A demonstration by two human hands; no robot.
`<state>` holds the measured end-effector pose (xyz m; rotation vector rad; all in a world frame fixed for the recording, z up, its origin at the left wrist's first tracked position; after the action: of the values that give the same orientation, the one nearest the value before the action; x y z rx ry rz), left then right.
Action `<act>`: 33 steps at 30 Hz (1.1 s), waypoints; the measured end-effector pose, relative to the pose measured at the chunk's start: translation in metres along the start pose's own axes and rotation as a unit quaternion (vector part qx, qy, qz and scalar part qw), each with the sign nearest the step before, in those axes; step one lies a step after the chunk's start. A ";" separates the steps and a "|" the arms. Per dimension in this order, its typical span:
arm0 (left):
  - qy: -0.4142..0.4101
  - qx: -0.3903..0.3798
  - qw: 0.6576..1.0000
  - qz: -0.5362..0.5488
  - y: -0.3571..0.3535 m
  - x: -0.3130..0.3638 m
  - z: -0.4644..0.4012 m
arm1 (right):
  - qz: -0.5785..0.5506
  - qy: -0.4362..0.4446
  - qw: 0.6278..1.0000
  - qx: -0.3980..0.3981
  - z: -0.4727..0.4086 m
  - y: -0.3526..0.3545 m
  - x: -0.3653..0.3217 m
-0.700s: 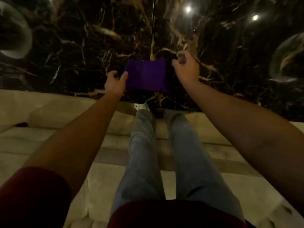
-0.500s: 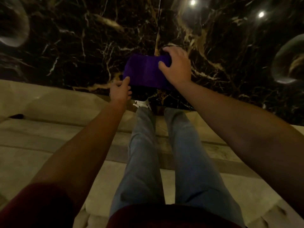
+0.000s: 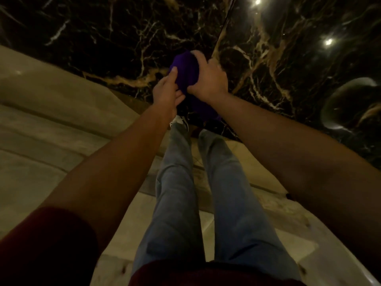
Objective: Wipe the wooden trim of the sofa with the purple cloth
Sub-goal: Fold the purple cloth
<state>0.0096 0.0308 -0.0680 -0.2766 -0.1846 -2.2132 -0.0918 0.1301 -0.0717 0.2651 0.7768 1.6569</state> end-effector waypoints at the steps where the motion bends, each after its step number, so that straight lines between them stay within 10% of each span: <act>1: 0.011 -0.006 1.000 0.010 -0.001 -0.002 -0.001 | -0.009 0.010 1.000 -0.017 -0.003 0.003 -0.002; 8: 0.040 -0.052 0.998 0.001 -0.006 0.006 0.036 | -0.245 -0.049 0.957 -0.148 0.016 0.010 -0.002; 16: 0.012 -0.103 0.992 0.067 -0.023 0.035 0.129 | -0.433 -0.060 0.897 -0.056 0.104 0.084 -0.017; 33: -0.223 -0.099 0.958 0.151 -0.032 0.053 0.415 | -0.417 0.114 0.896 -0.103 0.320 0.245 -0.043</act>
<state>0.0085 0.1050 0.3449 -0.8601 -0.1526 -1.8403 -0.0921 0.1872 0.3298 -0.3863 0.7326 0.9331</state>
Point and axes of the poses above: each hand's wrist, its own z-axis away from the middle knuckle, its own y-axis out of the back of the hand, x = y × z, the point moved 5 cm from there along -z, towards the middle knuckle, and after that the axes turned 9 degrees about z, right-handed, at the moved point
